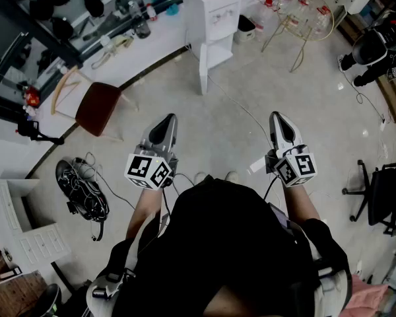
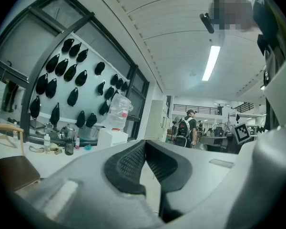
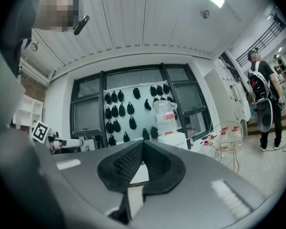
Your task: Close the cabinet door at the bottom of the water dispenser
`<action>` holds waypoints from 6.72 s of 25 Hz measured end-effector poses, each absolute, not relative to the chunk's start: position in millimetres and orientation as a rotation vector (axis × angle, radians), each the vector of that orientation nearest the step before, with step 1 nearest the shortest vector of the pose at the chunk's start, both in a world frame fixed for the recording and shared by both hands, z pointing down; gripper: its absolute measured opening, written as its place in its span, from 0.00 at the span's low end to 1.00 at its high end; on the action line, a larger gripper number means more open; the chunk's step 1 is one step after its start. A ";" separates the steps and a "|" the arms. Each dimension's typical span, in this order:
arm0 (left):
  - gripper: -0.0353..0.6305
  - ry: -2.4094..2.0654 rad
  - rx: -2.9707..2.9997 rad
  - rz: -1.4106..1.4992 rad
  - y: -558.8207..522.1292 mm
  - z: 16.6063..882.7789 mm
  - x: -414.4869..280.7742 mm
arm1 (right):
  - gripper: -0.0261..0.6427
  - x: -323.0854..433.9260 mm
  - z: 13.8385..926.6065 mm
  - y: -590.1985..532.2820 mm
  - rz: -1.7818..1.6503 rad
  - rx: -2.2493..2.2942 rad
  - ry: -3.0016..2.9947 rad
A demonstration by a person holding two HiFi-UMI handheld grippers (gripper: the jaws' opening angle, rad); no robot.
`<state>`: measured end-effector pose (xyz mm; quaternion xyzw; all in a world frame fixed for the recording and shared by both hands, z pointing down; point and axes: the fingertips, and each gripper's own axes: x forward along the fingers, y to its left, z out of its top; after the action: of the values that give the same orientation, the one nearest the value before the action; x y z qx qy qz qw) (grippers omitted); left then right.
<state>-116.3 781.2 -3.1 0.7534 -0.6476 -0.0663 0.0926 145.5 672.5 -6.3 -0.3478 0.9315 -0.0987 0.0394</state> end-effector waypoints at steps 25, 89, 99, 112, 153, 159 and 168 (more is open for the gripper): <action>0.62 -1.956 2.262 -0.084 730.3 -0.8 -67.7 | 0.65 187.5 -21.1 649.0 -0.314 -1.060 2.761; 0.76 -1.770 2.272 -0.128 477.2 54.8 -223.2 | 0.63 27.0 4.4 430.0 -0.282 -1.224 2.799; 0.76 -1.773 2.248 -0.097 448.3 68.2 -224.9 | 0.61 17.8 23.0 391.0 -0.242 -1.213 2.875; 0.76 -1.797 2.157 -0.025 369.0 103.1 -227.2 | 0.60 -1.4 52.7 297.6 -0.308 -1.108 2.955; 0.75 -1.434 1.704 0.618 274.2 622.0 -215.6 | 0.54 -33.3 449.1 162.2 -0.610 -0.886 3.364; 0.75 -1.434 1.619 0.628 277.0 660.4 -221.7 | 0.53 -26.8 471.4 170.0 -0.649 -0.881 3.401; 0.76 -1.424 1.563 0.564 277.4 674.2 -214.1 | 0.50 -21.7 479.6 178.3 -0.685 -0.896 3.403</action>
<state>-214.1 277.4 674.2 0.6345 -0.5783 0.2291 0.4588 -21.7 178.3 479.6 -0.2438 0.9260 -0.1865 -0.2198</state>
